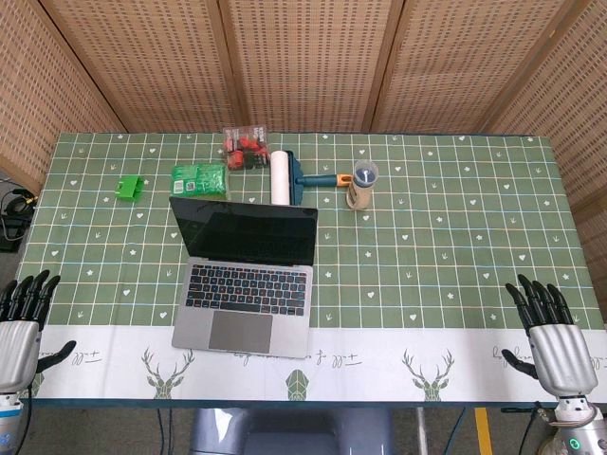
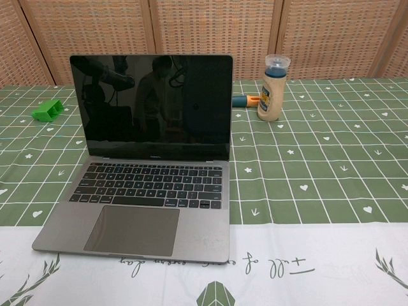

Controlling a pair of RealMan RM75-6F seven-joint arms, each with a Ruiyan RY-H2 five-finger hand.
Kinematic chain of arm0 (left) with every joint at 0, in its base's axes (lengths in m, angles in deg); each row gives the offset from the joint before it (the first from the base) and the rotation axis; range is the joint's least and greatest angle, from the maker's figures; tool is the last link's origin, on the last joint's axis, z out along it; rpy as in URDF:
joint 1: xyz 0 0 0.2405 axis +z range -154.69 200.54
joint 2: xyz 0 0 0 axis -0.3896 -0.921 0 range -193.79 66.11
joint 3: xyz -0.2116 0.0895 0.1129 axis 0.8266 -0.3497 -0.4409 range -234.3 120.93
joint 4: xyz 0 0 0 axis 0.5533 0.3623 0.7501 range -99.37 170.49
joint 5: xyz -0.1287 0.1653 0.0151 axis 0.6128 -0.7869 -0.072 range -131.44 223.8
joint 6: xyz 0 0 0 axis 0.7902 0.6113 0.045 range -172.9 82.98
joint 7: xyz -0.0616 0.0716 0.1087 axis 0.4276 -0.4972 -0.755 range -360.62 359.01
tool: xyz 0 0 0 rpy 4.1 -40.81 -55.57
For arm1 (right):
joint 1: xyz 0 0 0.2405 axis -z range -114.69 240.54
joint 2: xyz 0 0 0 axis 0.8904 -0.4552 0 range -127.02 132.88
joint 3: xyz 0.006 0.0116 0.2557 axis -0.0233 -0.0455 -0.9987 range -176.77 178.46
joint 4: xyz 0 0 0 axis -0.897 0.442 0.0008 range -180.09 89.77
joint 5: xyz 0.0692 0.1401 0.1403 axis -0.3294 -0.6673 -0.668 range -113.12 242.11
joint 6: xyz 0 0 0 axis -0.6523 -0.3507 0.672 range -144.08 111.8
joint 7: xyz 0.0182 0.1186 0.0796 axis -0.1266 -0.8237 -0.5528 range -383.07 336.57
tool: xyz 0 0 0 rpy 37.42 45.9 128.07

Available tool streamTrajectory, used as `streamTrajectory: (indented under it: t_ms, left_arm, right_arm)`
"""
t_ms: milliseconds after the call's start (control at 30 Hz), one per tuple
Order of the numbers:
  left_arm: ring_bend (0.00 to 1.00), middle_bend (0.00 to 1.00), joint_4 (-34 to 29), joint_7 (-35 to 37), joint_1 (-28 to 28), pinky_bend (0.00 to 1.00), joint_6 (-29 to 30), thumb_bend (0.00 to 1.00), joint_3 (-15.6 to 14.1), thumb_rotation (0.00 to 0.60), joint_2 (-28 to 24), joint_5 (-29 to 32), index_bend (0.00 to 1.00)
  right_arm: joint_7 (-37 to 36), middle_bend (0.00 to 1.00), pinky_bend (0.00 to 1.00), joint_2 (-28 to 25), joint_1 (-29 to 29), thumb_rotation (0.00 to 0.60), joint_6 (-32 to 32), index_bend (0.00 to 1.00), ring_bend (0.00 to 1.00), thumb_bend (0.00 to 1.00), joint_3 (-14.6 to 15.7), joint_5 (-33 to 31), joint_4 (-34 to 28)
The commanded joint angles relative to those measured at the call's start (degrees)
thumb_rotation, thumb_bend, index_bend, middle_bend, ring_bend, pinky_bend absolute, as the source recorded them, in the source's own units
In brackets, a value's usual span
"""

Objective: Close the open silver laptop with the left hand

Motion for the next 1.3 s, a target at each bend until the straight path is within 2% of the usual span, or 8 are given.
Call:
streamTrajectory:
  t_ms: [33, 533, 667, 767, 867, 1000, 1233, 1300]
  left_arm:
    - [0.00, 0.00, 0.0, 0.0, 0.0, 0.00, 0.0, 0.02, 0.0, 0.600, 0.0, 0.0, 0.00]
    - [0.00, 0.00, -0.7, -0.5, -0.6, 0.00, -1.3, 0.02, 0.0, 0.600, -0.2, 0.4, 0.00]
    - [0.00, 0.00, -2.8, -1.0, -1.5, 0.00, -2.7, 0.03, 0.6, 0.600, -1.1, 1.2, 0.00]
    - [0.00, 0.00, -4.9, -3.0, -3.0, 0.00, -4.3, 0.08, 1.5, 0.600, -1.9, 1.5, 0.00]
    - [0.00, 0.00, -7.2, -4.4, -4.9, 0.00, -6.0, 0.21, 2.9, 0.600, -2.4, 2.0, 0.00]
    - [0.00, 0.00, -11.3, -7.2, -10.3, 0.00, -11.3, 0.49, 6.9, 0.600, -3.4, 4.3, 0.00]
    - [0.00, 0.00, -14.9, -15.7, -22.4, 0.00, -23.7, 0.87, 15.2, 0.600, -3.4, 15.0, 0.00]
    - [0.00, 0.00, -15.4, -17.8, -25.2, 0.00, -26.0, 0.94, 16.7, 0.600, -3.2, 18.0, 0.00]
  right_arm:
    - [0.0, 0.00, 0.00, 0.0, 0.0, 0.600, 0.0, 0.00, 0.00, 0.02, 0.0, 0.0, 0.0]
    - [0.2, 0.00, 0.00, 0.1, -0.3, 0.600, -0.5, 0.00, 0.00, 0.02, -0.2, -0.3, 0.0]
    - [-0.8, 0.00, 0.00, -0.1, -0.4, 0.600, -0.9, 0.00, 0.00, 0.02, -0.4, -1.0, 0.1]
    - [-1.2, 0.00, 0.00, -0.3, -0.5, 0.600, -1.2, 0.00, 0.00, 0.02, -0.6, -1.5, 0.3]
    - [-1.5, 0.00, 0.00, -0.4, -0.6, 0.600, -1.6, 0.00, 0.00, 0.02, -0.8, -2.0, 0.3]
    - [-2.3, 0.00, 0.00, -0.5, -1.0, 0.600, -2.5, 0.00, 0.00, 0.02, -1.2, -3.2, 0.5]
    - [-4.7, 0.00, 0.00, -1.1, -1.5, 0.600, -4.2, 0.00, 0.00, 0.02, -2.4, -6.2, 1.4]
    - [-5.5, 0.00, 0.00, -1.3, -1.6, 0.600, -4.4, 0.00, 0.00, 0.02, -2.7, -6.7, 1.6]
